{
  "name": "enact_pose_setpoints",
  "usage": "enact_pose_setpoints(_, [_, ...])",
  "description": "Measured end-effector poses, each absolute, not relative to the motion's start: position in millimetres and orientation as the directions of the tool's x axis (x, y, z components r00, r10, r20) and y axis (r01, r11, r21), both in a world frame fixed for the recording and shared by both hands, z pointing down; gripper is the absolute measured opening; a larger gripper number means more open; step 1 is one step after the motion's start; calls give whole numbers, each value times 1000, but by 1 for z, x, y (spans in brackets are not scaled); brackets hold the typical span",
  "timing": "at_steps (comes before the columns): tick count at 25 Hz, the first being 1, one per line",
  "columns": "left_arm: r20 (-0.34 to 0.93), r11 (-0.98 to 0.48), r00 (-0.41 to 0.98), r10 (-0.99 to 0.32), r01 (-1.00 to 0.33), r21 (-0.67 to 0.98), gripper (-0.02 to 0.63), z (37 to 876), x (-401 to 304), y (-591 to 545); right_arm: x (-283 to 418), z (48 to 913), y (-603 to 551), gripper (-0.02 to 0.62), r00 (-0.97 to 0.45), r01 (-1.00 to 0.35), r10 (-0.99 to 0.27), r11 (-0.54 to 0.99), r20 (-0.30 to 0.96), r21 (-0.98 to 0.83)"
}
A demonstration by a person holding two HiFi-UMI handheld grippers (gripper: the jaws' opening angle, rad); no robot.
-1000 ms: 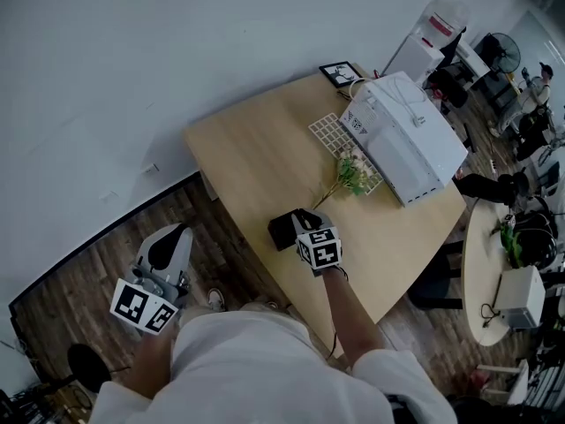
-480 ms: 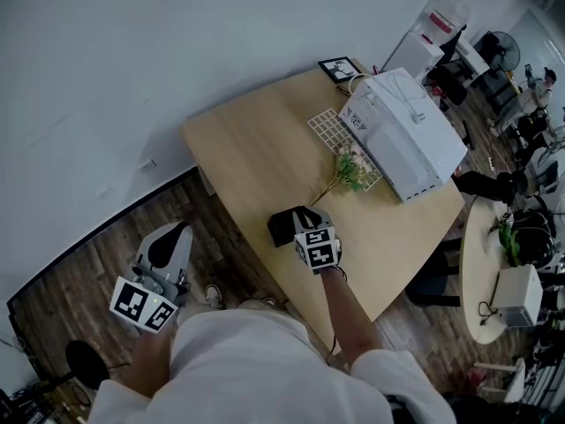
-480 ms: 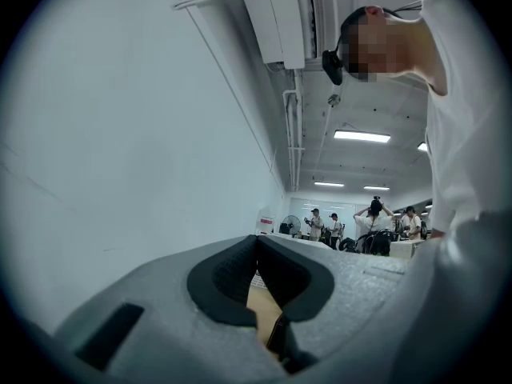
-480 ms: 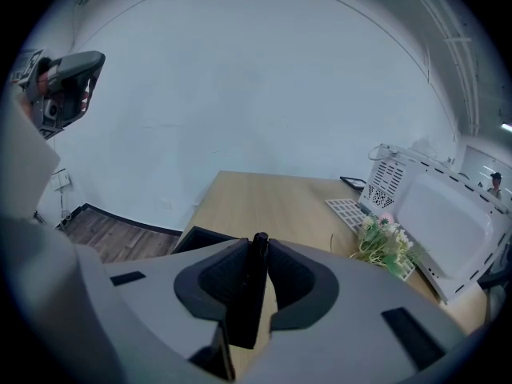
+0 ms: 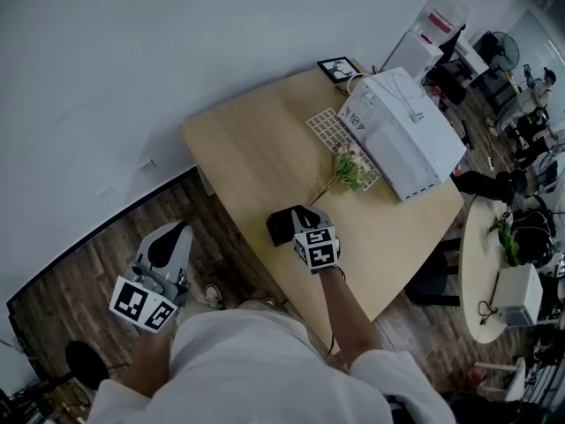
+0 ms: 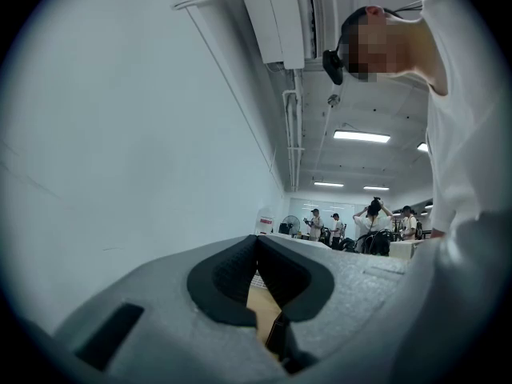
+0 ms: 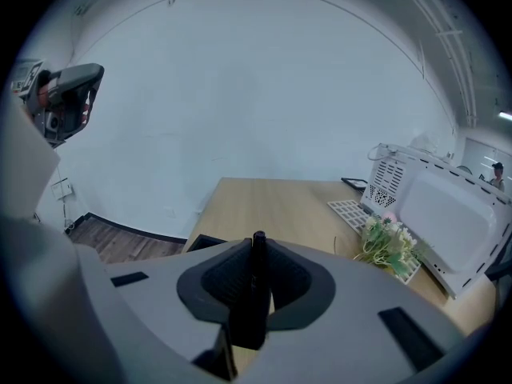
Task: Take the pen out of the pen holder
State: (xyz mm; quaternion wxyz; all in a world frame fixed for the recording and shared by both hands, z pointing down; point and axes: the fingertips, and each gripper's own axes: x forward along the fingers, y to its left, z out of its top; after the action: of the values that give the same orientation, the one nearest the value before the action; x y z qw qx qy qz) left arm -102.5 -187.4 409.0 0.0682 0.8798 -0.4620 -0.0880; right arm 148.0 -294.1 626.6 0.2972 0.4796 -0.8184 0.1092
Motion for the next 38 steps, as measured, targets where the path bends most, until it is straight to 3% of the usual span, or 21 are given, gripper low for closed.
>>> enact_pose_setpoints(17, [-115, -627, 617, -778, -754, 197, 14, 404, -82, -191, 140, 598, -280, 48, -434, -872, -737, 488, 517, -38])
enact_pose_setpoints(38, [-143, -699, 685, -714, -691, 184, 12, 395, -82, -194, 151, 519, -264, 48, -382, -921, -852, 385, 359, -64])
